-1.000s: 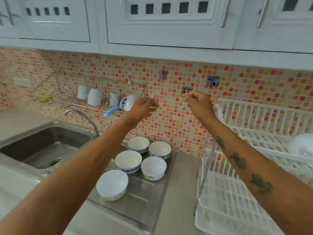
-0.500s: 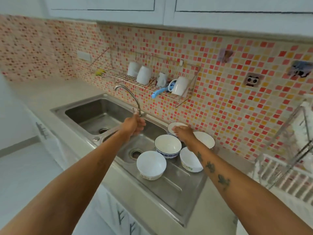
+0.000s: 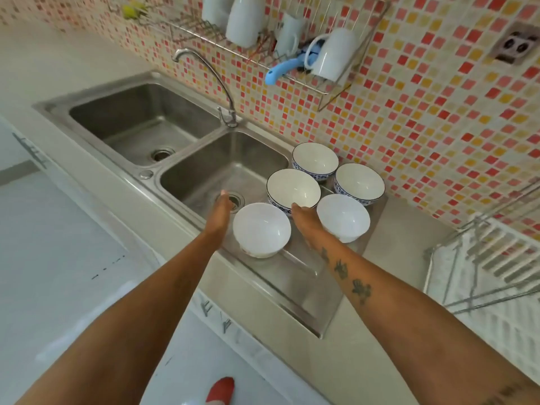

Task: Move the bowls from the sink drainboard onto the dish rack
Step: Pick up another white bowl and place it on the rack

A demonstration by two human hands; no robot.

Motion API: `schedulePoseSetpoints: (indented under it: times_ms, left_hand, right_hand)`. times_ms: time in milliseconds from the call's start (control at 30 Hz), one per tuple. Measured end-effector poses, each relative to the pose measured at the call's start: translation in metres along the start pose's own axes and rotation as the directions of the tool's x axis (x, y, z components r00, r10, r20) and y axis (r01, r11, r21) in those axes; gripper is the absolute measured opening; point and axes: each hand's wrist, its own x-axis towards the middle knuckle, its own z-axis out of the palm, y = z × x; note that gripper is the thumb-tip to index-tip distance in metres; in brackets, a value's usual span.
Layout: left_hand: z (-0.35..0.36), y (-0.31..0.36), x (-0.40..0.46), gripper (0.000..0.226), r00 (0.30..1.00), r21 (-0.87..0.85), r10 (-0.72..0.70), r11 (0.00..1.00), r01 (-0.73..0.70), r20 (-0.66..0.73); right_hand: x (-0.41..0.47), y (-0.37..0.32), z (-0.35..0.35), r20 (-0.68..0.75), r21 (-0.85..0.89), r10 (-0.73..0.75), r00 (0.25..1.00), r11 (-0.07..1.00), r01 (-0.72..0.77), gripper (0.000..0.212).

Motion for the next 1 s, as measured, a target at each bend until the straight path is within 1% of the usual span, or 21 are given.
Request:
schedulePoseSetpoints:
  times_ms: [67, 133, 167, 300, 400, 500, 700, 833, 900, 1000]
  left_hand:
    - [0.003, -0.005, -0.004, 0.048, 0.999, -0.013, -0.024, 1.000, 0.025, 0.024]
    - [0.007, -0.003, -0.003, 0.051, 0.999, -0.018, -0.031, 0.999, 0.031, 0.013]
    - [0.009, -0.003, -0.004, 0.052, 0.999, -0.020, -0.036, 0.999, 0.036, 0.013]
    - [0.016, -0.007, -0.011, 0.054, 0.997, -0.068, -0.059, 0.996, 0.063, 0.051]
    - [0.021, -0.011, -0.013, 0.055, 0.997, -0.110, -0.082, 0.990, 0.083, 0.017]
    - [0.024, -0.013, -0.014, 0.050, 0.997, -0.125, -0.081, 0.989, 0.078, -0.018]
    - [0.024, -0.009, -0.019, 0.052, 0.992, -0.158, -0.125, 0.980, 0.121, -0.016]
    - [0.024, -0.008, -0.023, 0.057, 0.989, -0.176, -0.146, 0.974, 0.142, -0.007]
    - [0.023, -0.006, -0.026, 0.058, 0.987, -0.185, -0.161, 0.970, 0.159, 0.002]
    - [0.022, 0.000, -0.033, 0.060, 0.980, -0.203, -0.193, 0.959, 0.197, 0.042]
  right_hand:
    - [0.007, 0.020, 0.005, -0.093, 0.113, -0.057, 0.994, 0.991, 0.068, 0.057]
    - [-0.010, 0.007, 0.007, -0.136, 0.194, -0.086, 0.987, 0.975, 0.111, 0.059]
    - [-0.018, 0.001, 0.007, -0.124, 0.209, -0.081, 0.989, 0.972, 0.106, 0.055]
    - [-0.021, 0.003, 0.014, 0.034, 0.255, -0.007, 0.999, 0.967, -0.002, 0.038]
    - [-0.015, 0.008, 0.024, 0.072, 0.243, 0.056, 0.996, 0.967, -0.072, 0.037]
    - [-0.013, 0.010, 0.028, 0.077, 0.244, 0.058, 0.995, 0.967, -0.076, 0.039]
    - [-0.009, 0.012, 0.032, 0.067, 0.282, 0.064, 0.996, 0.956, -0.081, 0.039]
    - [-0.011, 0.011, 0.031, 0.062, 0.352, 0.113, 0.992, 0.927, -0.128, 0.039]
    - [-0.015, 0.010, 0.031, 0.065, 0.364, 0.139, 0.988, 0.919, -0.153, 0.040]
    - [-0.021, 0.008, 0.030, 0.064, 0.368, 0.140, 0.988, 0.917, -0.154, 0.040]
